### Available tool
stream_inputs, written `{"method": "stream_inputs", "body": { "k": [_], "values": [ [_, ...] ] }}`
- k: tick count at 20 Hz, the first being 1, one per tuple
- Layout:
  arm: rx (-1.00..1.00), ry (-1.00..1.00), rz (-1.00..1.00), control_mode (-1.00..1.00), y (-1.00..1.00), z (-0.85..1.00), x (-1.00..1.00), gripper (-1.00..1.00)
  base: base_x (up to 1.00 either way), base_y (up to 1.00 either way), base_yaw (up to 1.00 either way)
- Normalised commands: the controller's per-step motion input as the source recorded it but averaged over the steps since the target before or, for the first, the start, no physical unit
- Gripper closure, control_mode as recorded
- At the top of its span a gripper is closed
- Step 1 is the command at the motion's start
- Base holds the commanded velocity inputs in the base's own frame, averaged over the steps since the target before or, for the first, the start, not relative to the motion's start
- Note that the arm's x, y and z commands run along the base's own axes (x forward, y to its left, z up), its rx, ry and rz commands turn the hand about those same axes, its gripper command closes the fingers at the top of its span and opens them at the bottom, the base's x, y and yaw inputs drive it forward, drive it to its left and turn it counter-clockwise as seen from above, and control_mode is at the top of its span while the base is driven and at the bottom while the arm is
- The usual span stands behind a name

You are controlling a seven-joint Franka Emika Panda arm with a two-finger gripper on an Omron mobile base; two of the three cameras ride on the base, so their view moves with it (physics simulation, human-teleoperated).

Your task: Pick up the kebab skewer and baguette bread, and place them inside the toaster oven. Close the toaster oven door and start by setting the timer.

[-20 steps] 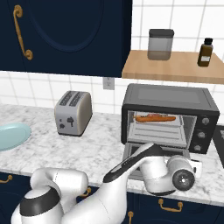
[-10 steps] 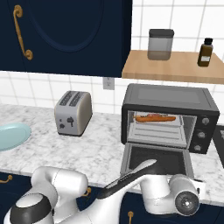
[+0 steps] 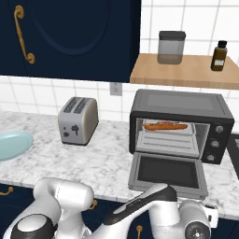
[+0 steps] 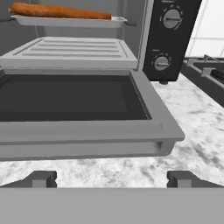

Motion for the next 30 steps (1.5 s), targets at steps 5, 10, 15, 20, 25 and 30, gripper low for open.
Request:
{"method": "stream_inputs", "body": {
  "k": [5,10,15,20,25,30],
  "values": [
    [0.00,-0.01,0.02,-1.00,-0.01,-0.29,-0.07,-1.00,0.00,0.00,0.00],
    [0.01,-0.09,0.03,-1.00,0.00,-0.01,0.17,-1.00,0.00,0.00,0.00],
    [0.00,-0.01,0.01,-1.00,0.01,-0.17,0.24,-1.00,0.00,0.00,0.00],
    [0.00,0.00,0.00,-1.00,0.00,-0.39,0.00,-1.00,0.00,0.00,0.00],
    [0.00,0.00,0.00,-1.00,0.00,-0.09,0.13,-1.00,0.00,0.00,0.00],
    [0.00,0.00,0.00,-1.00,0.00,0.00,0.17,-1.00,0.00,0.00,0.00]
  ]
}}
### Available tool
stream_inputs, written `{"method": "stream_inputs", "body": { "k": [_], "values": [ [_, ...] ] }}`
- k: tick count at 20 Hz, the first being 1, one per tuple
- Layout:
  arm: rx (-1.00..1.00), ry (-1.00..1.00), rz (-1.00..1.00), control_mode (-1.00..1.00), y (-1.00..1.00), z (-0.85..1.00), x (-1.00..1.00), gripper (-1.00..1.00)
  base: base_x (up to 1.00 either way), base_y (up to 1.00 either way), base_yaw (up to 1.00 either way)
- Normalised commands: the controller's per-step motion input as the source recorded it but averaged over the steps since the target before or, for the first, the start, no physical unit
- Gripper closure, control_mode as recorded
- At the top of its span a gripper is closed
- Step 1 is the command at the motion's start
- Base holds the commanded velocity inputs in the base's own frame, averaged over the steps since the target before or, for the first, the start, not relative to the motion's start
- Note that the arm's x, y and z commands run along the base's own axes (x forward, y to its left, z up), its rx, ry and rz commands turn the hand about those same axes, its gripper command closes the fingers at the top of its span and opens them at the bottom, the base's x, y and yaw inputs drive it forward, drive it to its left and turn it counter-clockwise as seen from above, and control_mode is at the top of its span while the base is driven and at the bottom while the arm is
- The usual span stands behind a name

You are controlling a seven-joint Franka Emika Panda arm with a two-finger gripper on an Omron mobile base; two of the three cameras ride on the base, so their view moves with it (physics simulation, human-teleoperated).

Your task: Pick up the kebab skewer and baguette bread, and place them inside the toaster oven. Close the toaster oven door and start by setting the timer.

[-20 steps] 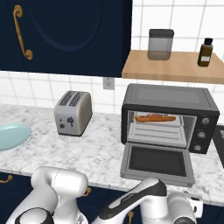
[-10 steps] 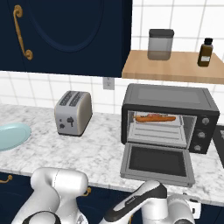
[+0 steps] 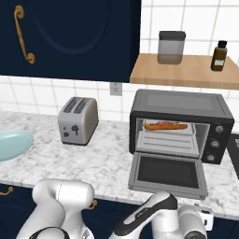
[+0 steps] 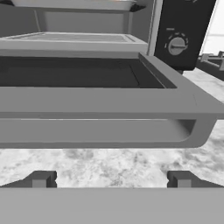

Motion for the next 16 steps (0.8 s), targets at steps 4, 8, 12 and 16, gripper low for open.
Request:
{"method": "stream_inputs", "body": {
  "k": [4,8,12,16],
  "values": [
    [0.00,0.00,0.00,-1.00,0.00,-0.16,0.06,-1.00,0.00,0.00,0.00],
    [0.00,0.00,0.00,-1.00,0.00,-0.26,0.03,-1.00,0.00,0.00,0.00],
    [0.00,0.00,0.00,-1.00,0.00,-0.10,0.16,-1.00,0.00,0.00,0.00],
    [0.00,0.00,0.00,-1.00,0.01,-0.15,0.17,-1.00,0.00,0.00,0.00]
  ]
}}
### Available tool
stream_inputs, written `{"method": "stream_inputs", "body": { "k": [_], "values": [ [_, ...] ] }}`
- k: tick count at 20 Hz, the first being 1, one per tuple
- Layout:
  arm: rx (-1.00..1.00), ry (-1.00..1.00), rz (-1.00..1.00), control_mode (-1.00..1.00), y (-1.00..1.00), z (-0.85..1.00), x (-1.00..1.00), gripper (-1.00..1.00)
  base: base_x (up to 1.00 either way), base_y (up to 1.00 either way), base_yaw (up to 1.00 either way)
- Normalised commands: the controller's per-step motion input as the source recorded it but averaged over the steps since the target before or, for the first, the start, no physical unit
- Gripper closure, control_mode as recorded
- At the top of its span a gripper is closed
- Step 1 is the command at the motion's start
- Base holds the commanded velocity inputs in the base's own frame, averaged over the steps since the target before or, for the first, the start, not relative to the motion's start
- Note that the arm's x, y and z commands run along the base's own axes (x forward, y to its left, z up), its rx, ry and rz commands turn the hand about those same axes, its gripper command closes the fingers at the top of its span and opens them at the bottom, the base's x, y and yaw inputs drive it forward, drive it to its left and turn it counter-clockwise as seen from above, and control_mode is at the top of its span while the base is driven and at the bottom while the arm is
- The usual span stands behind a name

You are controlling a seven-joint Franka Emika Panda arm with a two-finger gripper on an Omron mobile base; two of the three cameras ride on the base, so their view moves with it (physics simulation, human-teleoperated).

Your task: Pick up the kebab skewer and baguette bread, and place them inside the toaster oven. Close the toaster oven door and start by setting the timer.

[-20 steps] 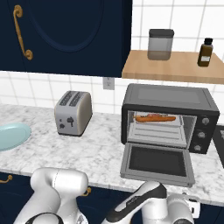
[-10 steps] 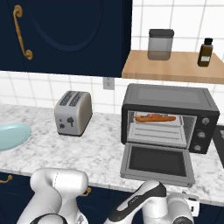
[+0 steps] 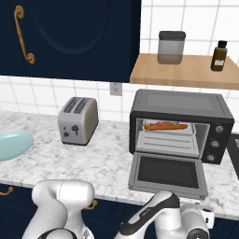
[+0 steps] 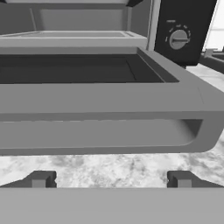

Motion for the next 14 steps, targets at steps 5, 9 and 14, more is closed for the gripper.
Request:
{"method": "stream_inputs", "body": {
  "k": [5,9,14],
  "values": [
    [0.00,0.00,0.00,-1.00,0.07,-0.19,0.10,-1.00,0.00,0.00,0.00],
    [0.00,0.00,0.00,-1.00,0.17,-0.22,0.15,-1.00,0.00,0.00,0.00],
    [0.00,0.00,0.00,-1.00,0.23,-0.19,0.19,-1.00,0.00,0.00,0.00]
  ]
}}
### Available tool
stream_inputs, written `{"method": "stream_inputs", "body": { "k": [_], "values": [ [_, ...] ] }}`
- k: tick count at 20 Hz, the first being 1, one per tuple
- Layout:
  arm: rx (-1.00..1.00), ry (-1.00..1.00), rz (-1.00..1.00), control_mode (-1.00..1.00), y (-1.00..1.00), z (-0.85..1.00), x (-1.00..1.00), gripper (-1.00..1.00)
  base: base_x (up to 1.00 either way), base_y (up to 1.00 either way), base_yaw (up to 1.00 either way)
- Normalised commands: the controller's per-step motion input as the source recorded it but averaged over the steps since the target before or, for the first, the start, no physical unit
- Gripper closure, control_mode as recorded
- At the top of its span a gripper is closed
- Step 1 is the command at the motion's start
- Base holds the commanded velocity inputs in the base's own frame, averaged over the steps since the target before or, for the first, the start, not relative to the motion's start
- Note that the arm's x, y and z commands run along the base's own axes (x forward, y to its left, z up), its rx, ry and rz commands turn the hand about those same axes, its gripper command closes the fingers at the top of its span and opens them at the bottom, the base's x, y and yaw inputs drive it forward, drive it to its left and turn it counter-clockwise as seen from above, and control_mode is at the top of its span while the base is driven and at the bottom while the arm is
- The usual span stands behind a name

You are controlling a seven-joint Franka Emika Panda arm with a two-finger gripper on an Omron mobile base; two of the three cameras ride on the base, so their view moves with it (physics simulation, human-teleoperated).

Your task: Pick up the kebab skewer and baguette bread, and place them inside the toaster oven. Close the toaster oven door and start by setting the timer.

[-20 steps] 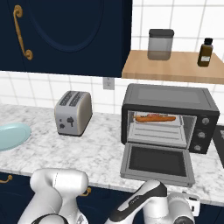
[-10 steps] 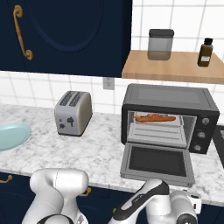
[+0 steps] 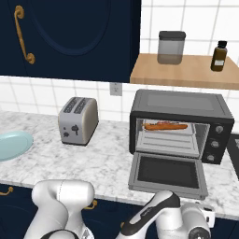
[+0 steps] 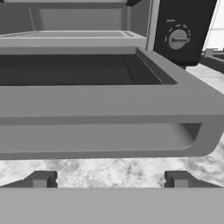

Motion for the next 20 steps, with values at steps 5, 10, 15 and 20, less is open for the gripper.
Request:
{"method": "stream_inputs", "body": {
  "k": [5,10,15,20],
  "values": [
    [0.00,0.00,0.00,-1.00,0.25,-0.08,0.26,-1.00,0.00,0.00,0.00],
    [-0.01,0.00,0.00,-1.00,0.28,-0.09,0.24,-1.00,0.00,0.00,0.00],
    [0.00,0.00,0.00,-1.00,0.29,-0.01,0.34,-1.00,0.00,0.00,0.00],
    [0.01,-0.07,0.00,-1.00,0.14,0.34,0.11,-1.00,0.00,0.00,0.00]
  ]
}}
